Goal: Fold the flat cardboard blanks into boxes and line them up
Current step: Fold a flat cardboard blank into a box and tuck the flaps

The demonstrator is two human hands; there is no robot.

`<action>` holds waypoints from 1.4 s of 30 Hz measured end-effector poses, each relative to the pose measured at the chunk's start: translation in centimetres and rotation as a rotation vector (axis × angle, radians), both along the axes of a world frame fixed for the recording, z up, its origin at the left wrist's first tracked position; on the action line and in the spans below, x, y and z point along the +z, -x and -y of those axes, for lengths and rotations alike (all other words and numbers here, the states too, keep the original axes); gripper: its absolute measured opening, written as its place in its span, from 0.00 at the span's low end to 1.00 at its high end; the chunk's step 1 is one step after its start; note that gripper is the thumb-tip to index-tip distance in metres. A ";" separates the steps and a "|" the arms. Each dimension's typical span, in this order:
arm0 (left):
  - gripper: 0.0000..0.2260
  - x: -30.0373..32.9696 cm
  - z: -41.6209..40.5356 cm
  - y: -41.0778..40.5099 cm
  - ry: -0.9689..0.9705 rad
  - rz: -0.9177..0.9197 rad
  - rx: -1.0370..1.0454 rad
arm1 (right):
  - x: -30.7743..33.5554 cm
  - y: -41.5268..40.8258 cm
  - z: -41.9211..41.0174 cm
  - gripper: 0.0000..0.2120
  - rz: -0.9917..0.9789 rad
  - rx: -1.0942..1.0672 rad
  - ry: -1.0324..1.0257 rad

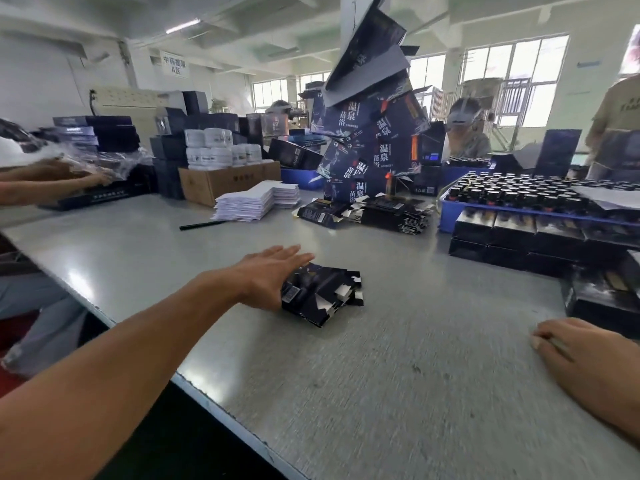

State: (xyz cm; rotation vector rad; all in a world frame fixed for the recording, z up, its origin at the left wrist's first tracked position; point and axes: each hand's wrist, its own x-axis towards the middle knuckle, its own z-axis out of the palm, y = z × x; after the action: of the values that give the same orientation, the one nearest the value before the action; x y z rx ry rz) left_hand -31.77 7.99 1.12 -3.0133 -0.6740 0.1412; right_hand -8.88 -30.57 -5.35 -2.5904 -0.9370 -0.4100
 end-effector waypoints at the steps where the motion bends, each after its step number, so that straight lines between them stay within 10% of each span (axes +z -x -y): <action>1: 0.50 -0.2 0.3 -1.0 -0.002 -0.038 -0.010 | 0.4 0.6 -0.1 0.04 0.002 -0.001 0.001; 12: 0.57 1.0 0.0 -3.9 -0.057 -0.188 -0.058 | 0.6 0.4 -0.1 0.04 0.026 0.019 0.019; 25: 0.58 4.4 9.7 -4.3 -0.357 0.602 -0.371 | 0.6 0.2 -0.3 0.02 -0.003 -0.058 0.026; 33: 0.55 0.2 19.3 -12.8 -0.117 0.765 -0.464 | 5.8 2.2 1.4 0.16 -0.854 0.048 -0.863; 42: 0.51 -3.5 21.5 -13.9 -0.216 0.837 -0.628 | 4.7 5.0 2.8 0.06 -0.775 0.065 -0.957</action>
State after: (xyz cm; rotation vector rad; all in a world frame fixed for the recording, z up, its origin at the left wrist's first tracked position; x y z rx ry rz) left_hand -17.90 -13.50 -2.38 -2.8026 0.2723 -1.1558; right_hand -13.87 -33.39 -0.63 -1.5927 -0.3787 0.1601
